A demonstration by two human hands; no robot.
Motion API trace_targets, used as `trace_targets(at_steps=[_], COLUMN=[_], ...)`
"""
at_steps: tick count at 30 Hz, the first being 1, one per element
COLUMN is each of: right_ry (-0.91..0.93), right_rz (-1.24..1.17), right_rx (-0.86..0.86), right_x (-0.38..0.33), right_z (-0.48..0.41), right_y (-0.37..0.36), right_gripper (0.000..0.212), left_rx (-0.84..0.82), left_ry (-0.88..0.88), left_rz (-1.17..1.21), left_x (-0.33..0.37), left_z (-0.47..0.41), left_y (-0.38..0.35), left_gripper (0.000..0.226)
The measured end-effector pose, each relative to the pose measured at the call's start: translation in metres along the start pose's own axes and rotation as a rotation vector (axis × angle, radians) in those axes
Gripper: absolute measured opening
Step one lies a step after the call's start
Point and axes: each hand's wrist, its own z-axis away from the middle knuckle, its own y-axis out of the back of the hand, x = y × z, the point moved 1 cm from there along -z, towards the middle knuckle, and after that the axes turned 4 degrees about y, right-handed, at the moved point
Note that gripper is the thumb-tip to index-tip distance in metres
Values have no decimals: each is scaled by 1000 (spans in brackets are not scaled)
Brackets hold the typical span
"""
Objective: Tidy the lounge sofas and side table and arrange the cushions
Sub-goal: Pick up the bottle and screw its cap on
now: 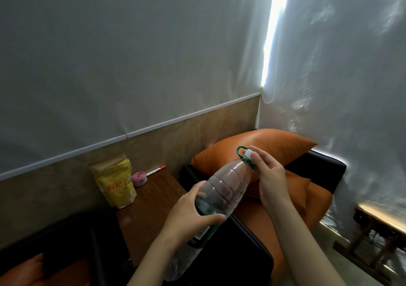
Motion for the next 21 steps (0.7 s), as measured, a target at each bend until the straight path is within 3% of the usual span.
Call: trace_targets(at_steps=[6,12,21], right_ry=[-24,-25,42], right_rz=[93,84,2], right_rx=[-175,-250,-183], right_x=[-9,-13,-21], right_z=[-4,-6,-3], right_y=[3,3,1], right_gripper=[23,28,26], left_rx=[-235,-323,-123], left_ry=[23,65,17], left_rz=[229,339,250], left_x=[8,-1,7], left_z=[2,1,0], left_y=[8,6,-3], left_gripper=[69,76,77])
